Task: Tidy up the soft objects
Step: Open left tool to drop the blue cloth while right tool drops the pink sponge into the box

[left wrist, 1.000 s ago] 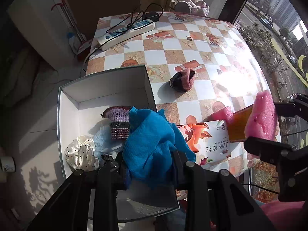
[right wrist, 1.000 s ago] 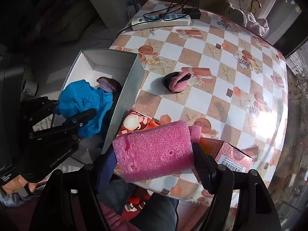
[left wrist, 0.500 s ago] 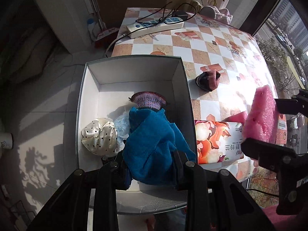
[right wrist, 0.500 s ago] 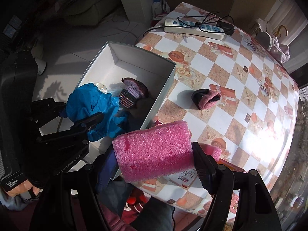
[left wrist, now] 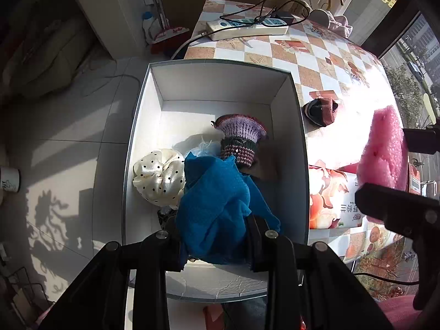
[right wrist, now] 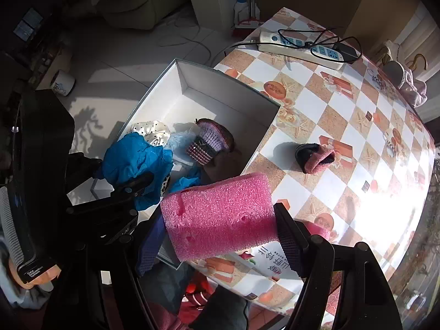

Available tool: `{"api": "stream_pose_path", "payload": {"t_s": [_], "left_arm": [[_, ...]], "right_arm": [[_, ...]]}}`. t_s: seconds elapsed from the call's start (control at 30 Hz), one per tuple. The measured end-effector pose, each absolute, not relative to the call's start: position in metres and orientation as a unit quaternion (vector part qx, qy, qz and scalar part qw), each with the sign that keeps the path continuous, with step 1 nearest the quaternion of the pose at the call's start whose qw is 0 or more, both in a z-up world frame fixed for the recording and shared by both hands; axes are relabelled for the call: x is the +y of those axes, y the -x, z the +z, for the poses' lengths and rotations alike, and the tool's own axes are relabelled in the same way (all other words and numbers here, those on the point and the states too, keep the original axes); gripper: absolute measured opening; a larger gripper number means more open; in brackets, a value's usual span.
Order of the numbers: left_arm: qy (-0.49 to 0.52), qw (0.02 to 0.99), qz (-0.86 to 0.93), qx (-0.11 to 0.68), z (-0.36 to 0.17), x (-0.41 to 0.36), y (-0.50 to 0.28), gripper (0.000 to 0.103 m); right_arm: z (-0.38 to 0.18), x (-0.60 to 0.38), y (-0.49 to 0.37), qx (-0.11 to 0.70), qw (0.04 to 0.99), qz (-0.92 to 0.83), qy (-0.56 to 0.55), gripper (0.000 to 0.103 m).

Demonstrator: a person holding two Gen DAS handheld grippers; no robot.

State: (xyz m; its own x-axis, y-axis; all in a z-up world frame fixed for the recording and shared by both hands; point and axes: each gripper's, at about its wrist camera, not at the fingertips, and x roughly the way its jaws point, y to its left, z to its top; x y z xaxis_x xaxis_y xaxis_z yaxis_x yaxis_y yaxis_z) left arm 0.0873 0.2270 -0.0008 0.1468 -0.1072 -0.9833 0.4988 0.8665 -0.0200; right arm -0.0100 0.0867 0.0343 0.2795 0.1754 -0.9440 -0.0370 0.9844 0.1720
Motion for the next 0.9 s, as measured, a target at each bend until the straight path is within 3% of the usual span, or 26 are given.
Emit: {"api": "stream_pose_path", "payload": {"t_s": [0.9], "left_arm": [[-0.152, 0.731, -0.176, 0.641, -0.018, 0.244, -0.091, 0.036]], "right_arm": [[0.019, 0.110, -0.019, 0.610, 0.783, 0.103, -0.055, 0.076]]}}
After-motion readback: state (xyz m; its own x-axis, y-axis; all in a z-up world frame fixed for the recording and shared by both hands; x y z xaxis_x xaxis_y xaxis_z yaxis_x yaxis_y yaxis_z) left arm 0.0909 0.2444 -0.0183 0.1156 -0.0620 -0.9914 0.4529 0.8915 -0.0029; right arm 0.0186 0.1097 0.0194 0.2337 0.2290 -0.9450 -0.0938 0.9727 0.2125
